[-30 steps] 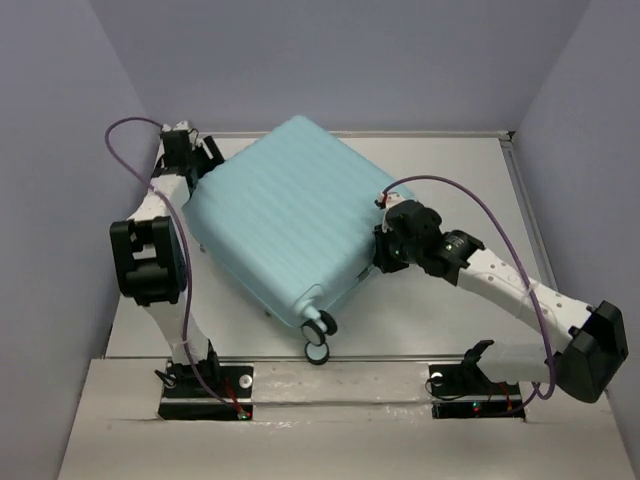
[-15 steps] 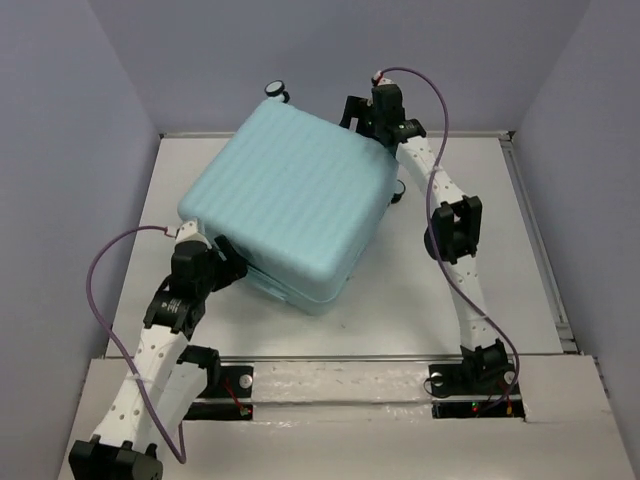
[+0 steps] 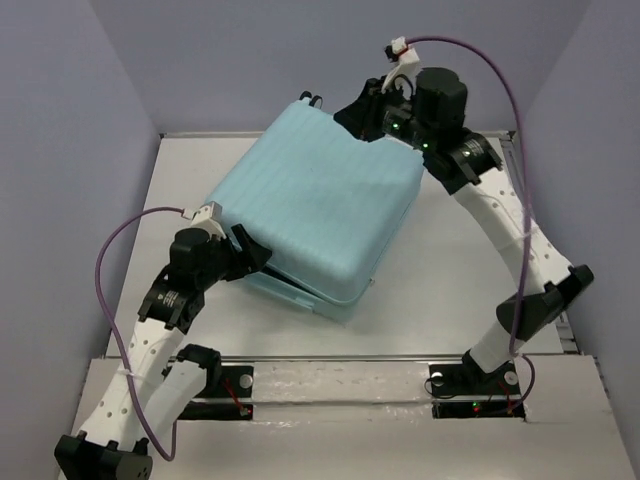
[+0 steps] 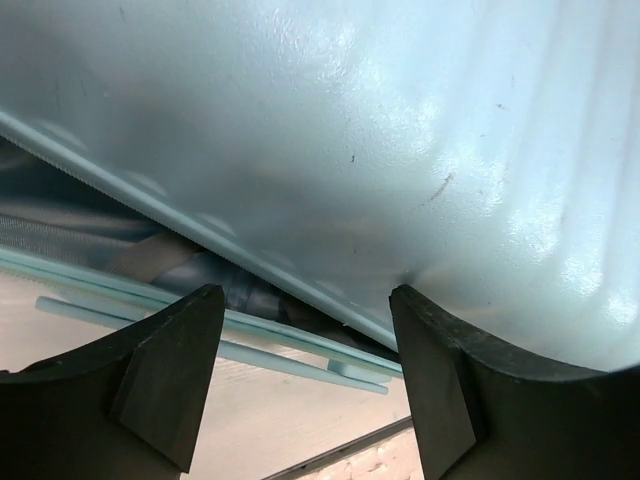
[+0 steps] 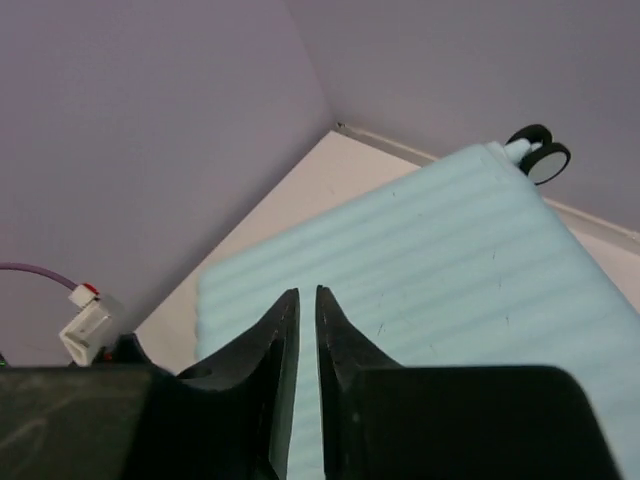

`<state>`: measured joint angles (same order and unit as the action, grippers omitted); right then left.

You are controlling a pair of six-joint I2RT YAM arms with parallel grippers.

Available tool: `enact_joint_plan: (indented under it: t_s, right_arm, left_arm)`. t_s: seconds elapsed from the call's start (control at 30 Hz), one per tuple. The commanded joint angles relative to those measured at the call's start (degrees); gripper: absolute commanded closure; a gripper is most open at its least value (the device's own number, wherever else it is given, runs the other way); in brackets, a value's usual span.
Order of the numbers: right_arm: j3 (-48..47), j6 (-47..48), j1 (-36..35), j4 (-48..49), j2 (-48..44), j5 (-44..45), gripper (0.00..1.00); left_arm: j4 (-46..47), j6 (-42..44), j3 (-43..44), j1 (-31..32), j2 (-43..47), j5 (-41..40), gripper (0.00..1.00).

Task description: Pack the luggage

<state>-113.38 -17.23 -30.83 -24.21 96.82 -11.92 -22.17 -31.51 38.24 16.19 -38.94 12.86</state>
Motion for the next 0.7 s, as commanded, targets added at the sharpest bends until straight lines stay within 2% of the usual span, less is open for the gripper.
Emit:
enact_joint_plan:
  t_s: [0.0, 0.03, 0.07, 0.1, 0.13, 0.17, 0.2, 0.23, 0.27, 0.3, 0.33, 0.43, 0.47, 0.57, 0.67]
  right_arm:
    - [0.4, 4.2, 3.6, -4.2, -1.5, -0.7, 0.84]
    - [0.1, 4.4, 4.1, -5.1, -2.0, -2.0, 0.67]
    - [1.5, 4.4, 4.1, -6.5, -2.9, -3.5, 0.39]
    - [4.1, 4.4, 4.1, -6.6, -4.7, -4.7, 0.39]
    - [7.6, 3.7, 4.1, -5.7, -10.0, -3.3, 0.25]
    - [12.1, 2.7, 4.1, -4.5, -13.7, -3.3, 0.25]
    - [23.4, -0.4, 4.1, -2.9, -17.8, 4.0, 0.51]
    - [29.6, -1.9, 4.1, -0.8, -22.2, 8.3, 0.71]
    - [35.1, -3.5, 4.1, 1.2, -26.3, 15.9, 0.83]
    - [39.8, -5.9, 4.9, 1.2, -32.8, 17.7, 0.93]
    - [47.8, -6.6, 5.5, 1.1, -35.3, 18.5, 0.93]
    - [57.8, -9.4, 5.5, 1.0, -41.4, 17.5, 0.93]
    - [63.1, -10.6, 5.5, 1.3, -42.7, 17.7, 0.93]
    - [70.3, -12.3, 5.5, 5.9, -45.3, 14.0, 0.93]
    - [68.9, -11.5, 5.5, 12.2, -39.4, 6.1, 0.93]
  left_arm:
    - [10.5, -1.6, 1.1, 0.6, 1.8, 0.7, 0.23]
    - [10.1, -1.5, 2.2, 0.6, 3.4, -0.1, 0.24]
    - [9.4, -1.3, 3.7, 0.6, 4.1, -0.7, 0.26]
    - [9.4, -0.9, 4.6, 0.6, 4.7, -1.3, 0.27]
    - [8.0, 0.7, 5.6, 0.6, 5.4, -3.1, 0.27]
    - [6.9, 1.6, 6.7, 0.7, 5.7, -4.7, 0.27]
    - [5.5, 2.1, 8.2, 0.6, 6.8, -5.8, 0.29]
    - [5.6, 2.4, 8.6, 0.7, 7.6, -6.7, 0.32]
    - [5.8, 2.7, 9.1, 0.6, 8.4, -7.4, 0.44]
    - [6.1, 2.8, 10.1, 0.7, 9.0, -7.3, 0.51]
    - [6.1, 3.3, 10.6, 0.7, 9.6, -6.8, 0.66]
    - [5.5, 4.5, 11.9, 0.7, 9.8, -4.3, 0.83]
    - [4.5, 5.0, 11.3, 0.7, 9.8, -1.2, 0.90]
    - [2.9, 5.4, 7.6, 0.7, 10.9, 3.5, 0.94]
    - [1.9, 5.5, 4.0, 0.8, 13.2, 6.0, 0.94]
